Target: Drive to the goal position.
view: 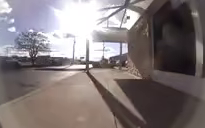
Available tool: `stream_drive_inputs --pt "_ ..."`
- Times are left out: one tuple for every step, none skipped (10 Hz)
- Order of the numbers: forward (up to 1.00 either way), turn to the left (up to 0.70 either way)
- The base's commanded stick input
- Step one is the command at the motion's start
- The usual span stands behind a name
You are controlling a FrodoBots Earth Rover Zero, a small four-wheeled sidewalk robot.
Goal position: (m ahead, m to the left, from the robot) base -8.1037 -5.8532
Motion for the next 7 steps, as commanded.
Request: stream_drive_inputs --pt "0.85 0.00" --pt "0.85 0.00" --pt "0.85 0.00" --pt "0.85 0.00" --pt "0.85 0.00" --pt "0.85 0.00" --pt "0.85 0.00"
